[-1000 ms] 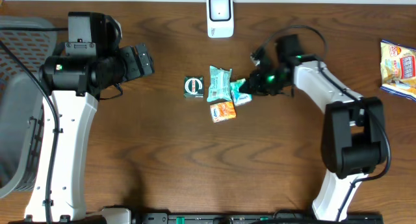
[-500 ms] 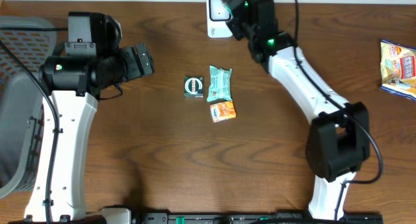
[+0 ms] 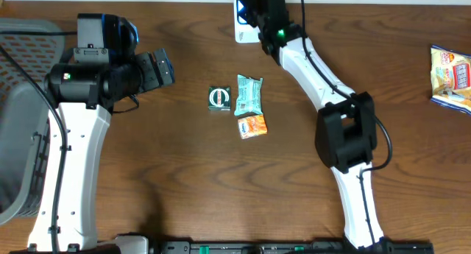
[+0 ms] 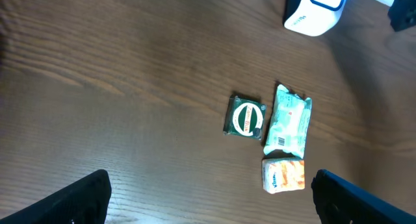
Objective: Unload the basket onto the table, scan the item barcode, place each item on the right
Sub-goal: 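Hold the green tissue pack up to the scanner with the right gripper, then carry the tissue pack right and drop it by the snack bag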
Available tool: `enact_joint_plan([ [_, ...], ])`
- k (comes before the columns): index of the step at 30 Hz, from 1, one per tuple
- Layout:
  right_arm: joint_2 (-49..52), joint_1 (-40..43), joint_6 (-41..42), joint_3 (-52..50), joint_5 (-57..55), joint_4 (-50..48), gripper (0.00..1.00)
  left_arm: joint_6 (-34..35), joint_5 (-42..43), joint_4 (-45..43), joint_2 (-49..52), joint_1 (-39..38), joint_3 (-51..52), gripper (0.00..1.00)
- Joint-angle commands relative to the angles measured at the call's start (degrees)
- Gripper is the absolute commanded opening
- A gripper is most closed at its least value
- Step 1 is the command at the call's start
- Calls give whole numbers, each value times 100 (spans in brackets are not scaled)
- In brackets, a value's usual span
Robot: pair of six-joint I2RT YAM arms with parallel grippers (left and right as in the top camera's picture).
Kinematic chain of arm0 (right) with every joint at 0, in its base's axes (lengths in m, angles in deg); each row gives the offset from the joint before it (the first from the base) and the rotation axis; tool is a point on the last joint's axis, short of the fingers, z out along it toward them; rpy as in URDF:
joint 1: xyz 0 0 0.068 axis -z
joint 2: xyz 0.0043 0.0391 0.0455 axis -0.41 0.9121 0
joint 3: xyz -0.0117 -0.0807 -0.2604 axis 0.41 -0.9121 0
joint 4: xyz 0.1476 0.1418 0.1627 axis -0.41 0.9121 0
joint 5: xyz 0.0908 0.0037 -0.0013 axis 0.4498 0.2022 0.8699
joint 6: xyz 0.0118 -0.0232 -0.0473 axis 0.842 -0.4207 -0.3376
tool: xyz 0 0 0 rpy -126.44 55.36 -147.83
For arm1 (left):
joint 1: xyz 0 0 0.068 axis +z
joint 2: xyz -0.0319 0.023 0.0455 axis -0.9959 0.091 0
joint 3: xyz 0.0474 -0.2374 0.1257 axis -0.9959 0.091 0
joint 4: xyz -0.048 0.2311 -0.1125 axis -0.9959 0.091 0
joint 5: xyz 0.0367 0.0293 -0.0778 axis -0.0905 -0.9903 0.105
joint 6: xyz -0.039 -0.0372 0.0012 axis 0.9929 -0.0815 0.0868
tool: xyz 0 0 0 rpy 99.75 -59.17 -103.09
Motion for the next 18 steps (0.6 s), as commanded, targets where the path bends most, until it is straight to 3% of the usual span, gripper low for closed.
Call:
enact_joint_plan([
  [1, 387, -22, -1209, 264, -879, 107, 1, -37, -20, 13, 11, 22, -22, 98],
  [5, 413, -22, -1213, 264, -868, 509, 1, -37, -20, 13, 11, 20, -22, 97],
  [10, 404, -20, -483, 282, -555, 535, 1, -35, -20, 15, 11, 20, -22, 98],
  [15, 315, 9, -485, 450, -1016, 623, 1, -37, -20, 13, 11, 20, -22, 98],
  [18, 72, 214, -485, 450, -1303, 1172, 1, -37, -20, 13, 11, 22, -22, 98],
])
